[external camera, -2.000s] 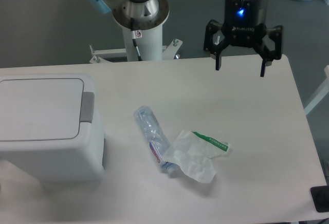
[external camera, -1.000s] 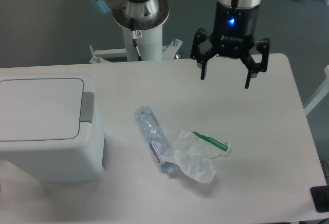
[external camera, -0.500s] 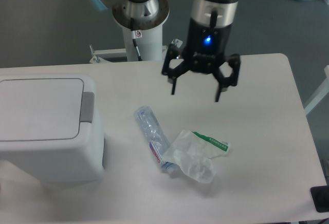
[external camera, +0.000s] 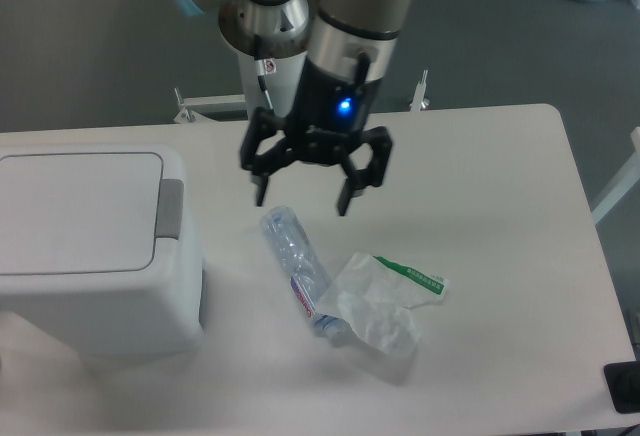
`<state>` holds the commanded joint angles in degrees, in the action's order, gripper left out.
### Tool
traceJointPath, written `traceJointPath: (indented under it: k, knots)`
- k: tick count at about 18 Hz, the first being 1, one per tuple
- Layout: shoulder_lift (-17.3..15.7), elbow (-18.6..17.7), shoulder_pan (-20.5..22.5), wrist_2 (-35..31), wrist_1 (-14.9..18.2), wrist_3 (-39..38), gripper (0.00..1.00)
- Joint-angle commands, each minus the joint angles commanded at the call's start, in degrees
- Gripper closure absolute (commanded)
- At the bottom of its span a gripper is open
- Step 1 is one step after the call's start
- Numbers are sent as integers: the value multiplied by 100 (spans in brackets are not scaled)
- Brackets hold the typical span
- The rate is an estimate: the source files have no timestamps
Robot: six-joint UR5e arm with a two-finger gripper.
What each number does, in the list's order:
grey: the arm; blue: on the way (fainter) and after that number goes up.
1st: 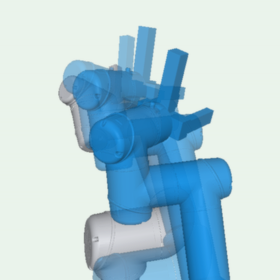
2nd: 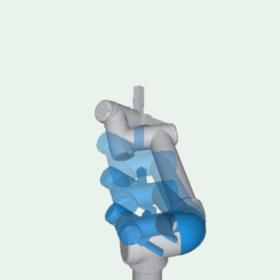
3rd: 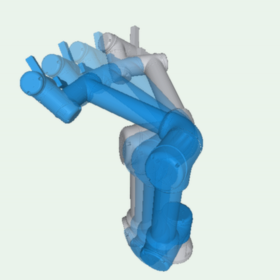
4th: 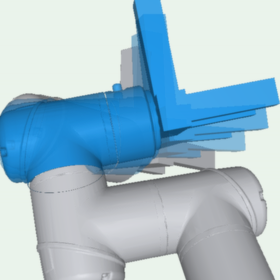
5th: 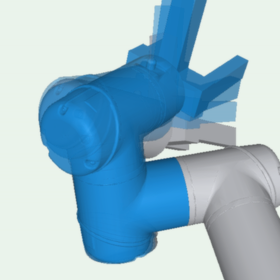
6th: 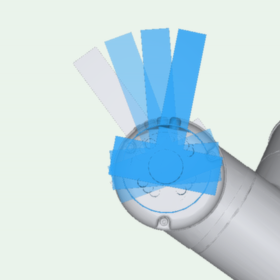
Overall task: Open the trash can
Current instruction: 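Move the open gripper toward the white trash can's lid edge, then lower the gripper onto the lid edge and hook under it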
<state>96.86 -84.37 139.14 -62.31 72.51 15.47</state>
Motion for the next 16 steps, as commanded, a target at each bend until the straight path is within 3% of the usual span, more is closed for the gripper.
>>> traceJointPath:
  k: [8, 16]
  knots:
    - [-1, -176, -264, -9, -26, 9, 0]
    - [0, -475, -361, -18, -580, 0, 0]
